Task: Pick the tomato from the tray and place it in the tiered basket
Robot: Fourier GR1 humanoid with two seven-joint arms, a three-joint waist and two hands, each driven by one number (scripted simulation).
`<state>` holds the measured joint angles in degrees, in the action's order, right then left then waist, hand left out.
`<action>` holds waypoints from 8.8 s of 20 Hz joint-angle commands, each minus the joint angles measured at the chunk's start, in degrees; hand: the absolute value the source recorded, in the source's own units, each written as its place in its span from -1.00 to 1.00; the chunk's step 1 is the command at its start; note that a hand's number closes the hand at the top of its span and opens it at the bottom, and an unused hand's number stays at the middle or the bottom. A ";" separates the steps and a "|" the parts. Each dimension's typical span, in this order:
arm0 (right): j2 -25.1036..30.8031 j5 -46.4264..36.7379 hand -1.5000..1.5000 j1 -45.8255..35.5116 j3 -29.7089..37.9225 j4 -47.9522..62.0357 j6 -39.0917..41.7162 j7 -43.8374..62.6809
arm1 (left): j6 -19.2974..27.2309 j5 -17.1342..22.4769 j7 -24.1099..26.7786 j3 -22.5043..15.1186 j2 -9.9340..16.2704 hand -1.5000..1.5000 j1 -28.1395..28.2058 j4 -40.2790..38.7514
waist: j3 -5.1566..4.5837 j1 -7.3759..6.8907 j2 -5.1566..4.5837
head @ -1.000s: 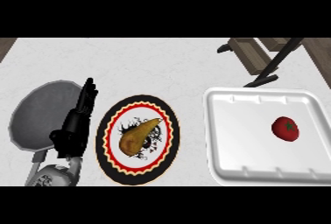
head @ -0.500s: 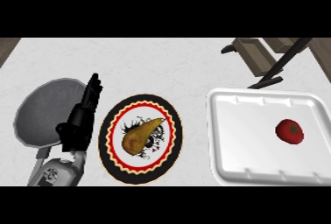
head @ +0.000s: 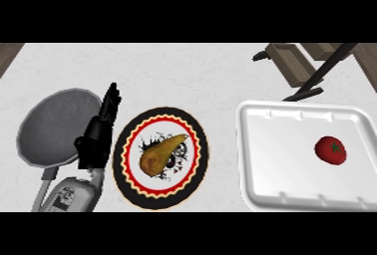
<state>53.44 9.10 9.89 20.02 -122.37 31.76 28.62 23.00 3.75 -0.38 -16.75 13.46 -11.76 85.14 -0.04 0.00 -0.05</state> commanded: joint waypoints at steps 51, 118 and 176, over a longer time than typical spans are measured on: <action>-23.46 -50.08 -1.00 -7.60 -5.81 18.77 6.92 -23.21 | -11.93 -8.29 -2.09 11.32 -7.14 0.00 3.52 4.09 | 0.04 0.07 0.08; -32.79 -71.34 1.00 -47.54 -19.37 11.60 33.54 -9.71 | -12.59 -14.59 1.11 12.96 -13.01 0.00 4.04 0.29 | -0.10 0.53 0.46; -13.58 -61.64 -1.00 -103.22 12.88 92.90 -2.48 -7.17 | -14.20 -13.28 -2.83 11.62 -11.88 0.00 4.79 6.52 | 0.02 -1.74 -0.11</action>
<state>38.88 -55.95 -91.12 28.37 -30.53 30.88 18.67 9.20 -9.84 -2.95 -4.85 1.35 -9.04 89.62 0.00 -1.85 -0.59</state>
